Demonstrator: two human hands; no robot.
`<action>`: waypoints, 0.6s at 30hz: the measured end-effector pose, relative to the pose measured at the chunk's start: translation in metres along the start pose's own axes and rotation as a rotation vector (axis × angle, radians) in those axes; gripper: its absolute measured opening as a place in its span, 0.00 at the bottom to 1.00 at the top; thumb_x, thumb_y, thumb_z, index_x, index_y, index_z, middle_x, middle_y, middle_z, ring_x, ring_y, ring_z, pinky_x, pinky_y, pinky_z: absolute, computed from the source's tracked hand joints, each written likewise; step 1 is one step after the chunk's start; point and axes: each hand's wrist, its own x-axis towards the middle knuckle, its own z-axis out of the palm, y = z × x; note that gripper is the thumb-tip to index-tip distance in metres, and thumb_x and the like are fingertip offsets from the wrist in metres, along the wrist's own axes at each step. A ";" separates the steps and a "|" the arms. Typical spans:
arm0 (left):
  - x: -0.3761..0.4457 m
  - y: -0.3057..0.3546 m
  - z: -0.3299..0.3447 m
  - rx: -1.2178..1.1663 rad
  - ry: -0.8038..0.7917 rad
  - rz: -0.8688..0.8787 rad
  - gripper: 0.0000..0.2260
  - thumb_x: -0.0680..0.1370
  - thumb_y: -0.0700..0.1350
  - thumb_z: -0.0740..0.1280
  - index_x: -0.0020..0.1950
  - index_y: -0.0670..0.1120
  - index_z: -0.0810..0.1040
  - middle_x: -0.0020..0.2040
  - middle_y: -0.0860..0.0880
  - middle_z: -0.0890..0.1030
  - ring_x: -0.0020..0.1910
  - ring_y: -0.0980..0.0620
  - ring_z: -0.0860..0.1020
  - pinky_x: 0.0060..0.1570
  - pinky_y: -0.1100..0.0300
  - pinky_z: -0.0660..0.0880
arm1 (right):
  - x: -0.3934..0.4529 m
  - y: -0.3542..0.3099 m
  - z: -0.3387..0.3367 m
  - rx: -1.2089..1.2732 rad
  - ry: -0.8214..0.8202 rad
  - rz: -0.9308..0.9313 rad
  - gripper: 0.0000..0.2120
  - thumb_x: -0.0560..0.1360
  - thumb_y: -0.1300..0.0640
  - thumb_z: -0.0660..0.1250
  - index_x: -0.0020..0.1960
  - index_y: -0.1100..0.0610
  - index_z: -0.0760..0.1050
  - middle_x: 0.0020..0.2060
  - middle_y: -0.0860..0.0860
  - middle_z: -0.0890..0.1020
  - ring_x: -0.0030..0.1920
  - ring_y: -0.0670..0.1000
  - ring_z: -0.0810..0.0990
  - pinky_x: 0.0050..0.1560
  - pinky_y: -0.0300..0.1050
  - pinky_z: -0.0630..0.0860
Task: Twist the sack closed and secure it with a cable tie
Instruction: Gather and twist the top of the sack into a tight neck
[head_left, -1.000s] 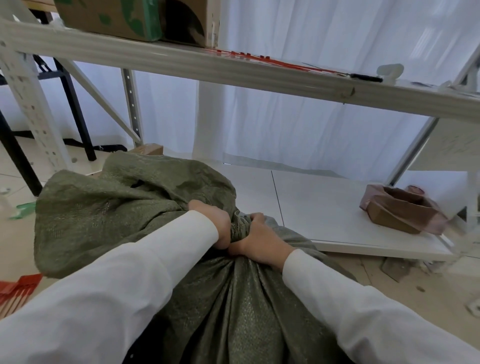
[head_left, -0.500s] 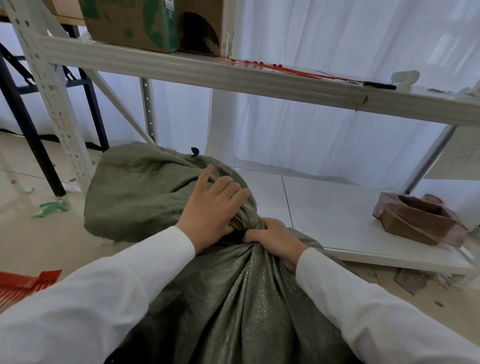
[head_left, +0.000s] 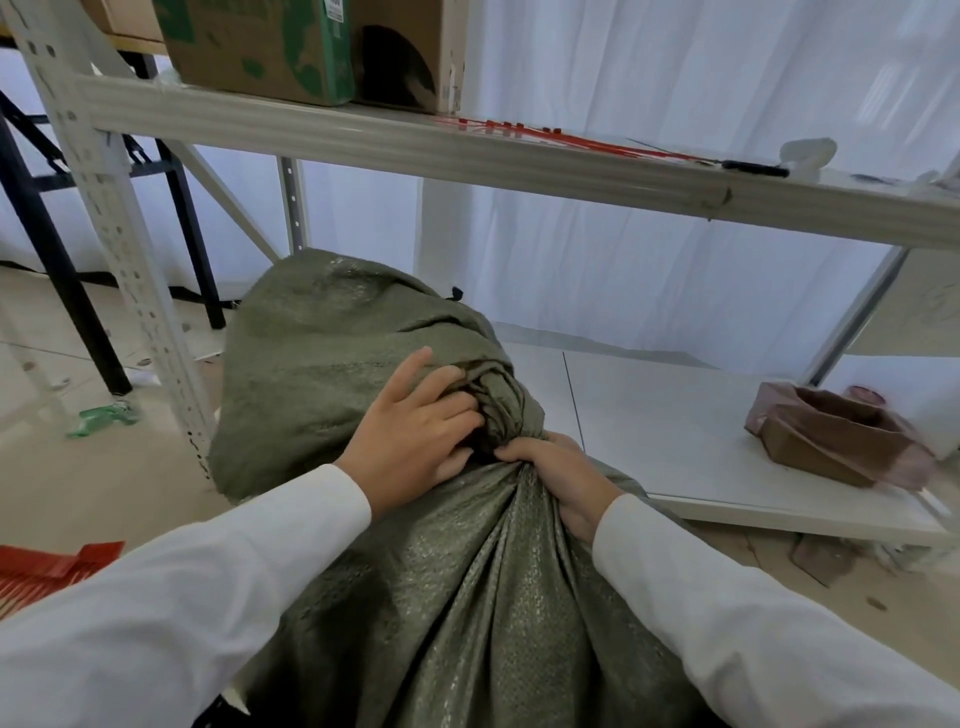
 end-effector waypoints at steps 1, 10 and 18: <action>-0.001 0.001 0.001 0.007 -0.045 -0.001 0.12 0.71 0.53 0.61 0.47 0.51 0.81 0.47 0.55 0.82 0.63 0.49 0.68 0.71 0.47 0.48 | 0.000 0.000 -0.001 0.022 -0.006 0.012 0.06 0.71 0.68 0.66 0.46 0.64 0.79 0.40 0.59 0.82 0.39 0.56 0.81 0.43 0.46 0.77; 0.009 0.002 0.008 0.072 -0.220 -0.008 0.27 0.69 0.60 0.56 0.63 0.47 0.69 0.64 0.51 0.77 0.73 0.47 0.58 0.71 0.44 0.42 | 0.002 0.000 -0.011 0.062 -0.110 0.078 0.15 0.67 0.69 0.67 0.54 0.70 0.78 0.53 0.64 0.81 0.53 0.61 0.80 0.61 0.55 0.75; 0.028 0.008 0.015 -0.010 -0.147 0.061 0.30 0.62 0.53 0.67 0.60 0.42 0.66 0.61 0.47 0.79 0.72 0.46 0.58 0.71 0.46 0.45 | -0.005 -0.004 -0.022 -0.031 -0.271 0.109 0.08 0.69 0.69 0.66 0.46 0.65 0.81 0.48 0.59 0.82 0.52 0.57 0.80 0.64 0.53 0.73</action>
